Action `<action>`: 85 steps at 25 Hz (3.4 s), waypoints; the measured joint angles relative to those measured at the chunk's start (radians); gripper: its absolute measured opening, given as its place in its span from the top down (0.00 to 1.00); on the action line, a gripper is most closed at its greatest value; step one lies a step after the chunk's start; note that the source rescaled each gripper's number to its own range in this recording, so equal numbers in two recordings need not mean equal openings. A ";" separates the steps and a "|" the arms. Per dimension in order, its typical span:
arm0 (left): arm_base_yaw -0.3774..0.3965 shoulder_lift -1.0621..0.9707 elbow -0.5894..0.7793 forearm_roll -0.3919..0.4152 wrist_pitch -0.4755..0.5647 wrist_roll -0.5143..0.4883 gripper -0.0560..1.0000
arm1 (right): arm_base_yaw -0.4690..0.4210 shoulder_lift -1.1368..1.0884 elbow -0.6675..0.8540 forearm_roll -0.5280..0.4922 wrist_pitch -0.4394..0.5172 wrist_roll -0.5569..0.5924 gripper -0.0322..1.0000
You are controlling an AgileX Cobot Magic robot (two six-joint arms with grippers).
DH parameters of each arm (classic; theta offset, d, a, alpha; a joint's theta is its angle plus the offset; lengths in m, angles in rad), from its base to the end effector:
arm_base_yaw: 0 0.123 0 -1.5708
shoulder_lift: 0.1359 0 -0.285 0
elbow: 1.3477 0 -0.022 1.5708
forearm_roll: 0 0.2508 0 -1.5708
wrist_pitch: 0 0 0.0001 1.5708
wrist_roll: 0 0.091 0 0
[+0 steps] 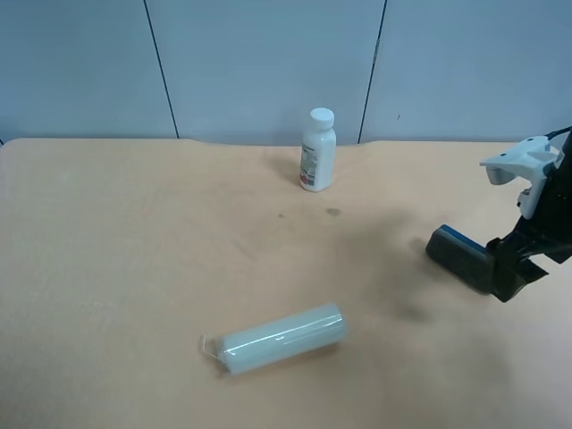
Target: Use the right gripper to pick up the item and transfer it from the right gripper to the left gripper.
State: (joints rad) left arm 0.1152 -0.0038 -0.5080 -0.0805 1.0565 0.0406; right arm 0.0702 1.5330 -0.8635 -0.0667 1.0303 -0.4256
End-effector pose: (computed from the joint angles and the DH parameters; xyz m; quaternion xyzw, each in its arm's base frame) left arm -0.0056 -0.0071 0.2800 -0.0299 0.8478 0.0010 0.5294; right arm 0.2454 0.0120 0.1963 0.2624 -0.9643 0.0241 0.0256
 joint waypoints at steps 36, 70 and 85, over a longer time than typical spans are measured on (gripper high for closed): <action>0.000 0.000 0.000 0.000 0.000 0.000 0.00 | -0.102 0.284 -0.001 0.098 -0.366 -0.436 0.08; 0.000 0.000 0.000 0.001 0.000 0.000 0.00 | -0.059 0.252 -0.001 0.132 -0.369 -0.405 0.97; 0.000 0.000 0.000 0.001 0.000 0.000 0.00 | 0.317 -0.057 -0.001 0.135 -0.304 -0.380 0.97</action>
State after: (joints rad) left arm 0.1152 -0.0038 -0.5080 -0.0794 1.0565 0.0406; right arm 0.3875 1.4759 -0.8643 0.0681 0.7264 -0.8052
